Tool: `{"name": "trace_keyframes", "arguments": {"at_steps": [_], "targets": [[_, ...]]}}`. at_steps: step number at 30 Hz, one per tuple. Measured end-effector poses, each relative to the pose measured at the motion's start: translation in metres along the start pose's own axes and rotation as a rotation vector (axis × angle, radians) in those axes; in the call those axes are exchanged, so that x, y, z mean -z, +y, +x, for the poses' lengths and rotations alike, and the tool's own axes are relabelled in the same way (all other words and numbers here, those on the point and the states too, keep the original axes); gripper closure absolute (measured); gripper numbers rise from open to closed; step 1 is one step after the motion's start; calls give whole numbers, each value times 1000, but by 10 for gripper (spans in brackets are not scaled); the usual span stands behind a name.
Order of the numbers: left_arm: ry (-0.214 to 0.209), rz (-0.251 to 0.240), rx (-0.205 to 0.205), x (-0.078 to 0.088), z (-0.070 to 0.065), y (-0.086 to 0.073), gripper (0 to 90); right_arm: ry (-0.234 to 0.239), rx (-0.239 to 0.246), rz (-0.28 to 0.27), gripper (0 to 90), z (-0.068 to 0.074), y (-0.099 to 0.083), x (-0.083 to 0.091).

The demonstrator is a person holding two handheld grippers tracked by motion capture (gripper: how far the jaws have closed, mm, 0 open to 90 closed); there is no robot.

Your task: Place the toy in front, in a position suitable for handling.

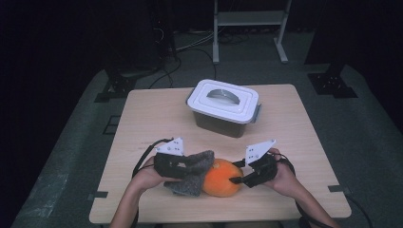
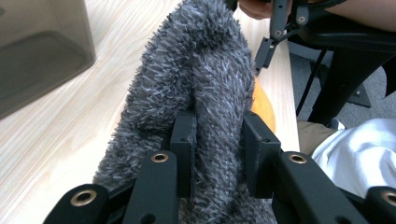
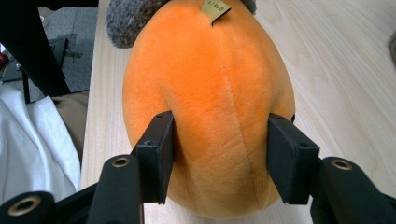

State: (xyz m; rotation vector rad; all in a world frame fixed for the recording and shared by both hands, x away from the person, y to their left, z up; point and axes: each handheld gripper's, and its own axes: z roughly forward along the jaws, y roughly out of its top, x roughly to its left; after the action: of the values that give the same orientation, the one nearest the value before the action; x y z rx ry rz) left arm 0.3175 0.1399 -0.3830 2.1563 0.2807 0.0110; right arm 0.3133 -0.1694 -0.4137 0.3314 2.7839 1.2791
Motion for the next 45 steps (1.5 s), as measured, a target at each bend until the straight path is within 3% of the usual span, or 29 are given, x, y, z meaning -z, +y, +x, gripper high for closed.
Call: {"name": "trace_keyframes", "arguments": {"at_steps": [4, 8, 11, 14, 17, 22, 24, 32, 37, 40, 45], "targets": [[-19, -22, 0, -2, -1, 2, 693, -12, 9, 5, 458, 3, 2, -1], [-60, -48, -28, -10, -9, 11, 692, -23, 40, 9, 447, 11, 9, -4], [-65, -24, -49, -19, -14, 15, 692, -35, 68, 19, 447, 15, 11, -6], [-58, -15, -38, -20, -11, 12, 693, -27, 68, 13, 457, 13, 8, -5], [-43, -23, -20, -14, -6, 6, 692, -17, 53, 3, 464, 7, 4, -3], [-9, -7, 4, -7, 0, -3, 692, -2, -46, -16, 463, -9, -7, 3], [-22, -10, 17, -8, 2, -6, 691, 0, -72, -21, 461, -12, -9, 5], [-54, -23, 2, -14, -3, 1, 692, -8, -32, -6, 423, -6, -6, 1], [-49, -35, 19, -14, 0, -2, 692, -19, -84, 12, 324, -9, -2, 6], [-55, -41, 24, -15, 1, -2, 692, -68, -48, 18, 262, -2, 10, 13], [-68, -51, 23, -19, -1, 1, 692, -54, 14, 19, 201, 10, 34, 3]]}}
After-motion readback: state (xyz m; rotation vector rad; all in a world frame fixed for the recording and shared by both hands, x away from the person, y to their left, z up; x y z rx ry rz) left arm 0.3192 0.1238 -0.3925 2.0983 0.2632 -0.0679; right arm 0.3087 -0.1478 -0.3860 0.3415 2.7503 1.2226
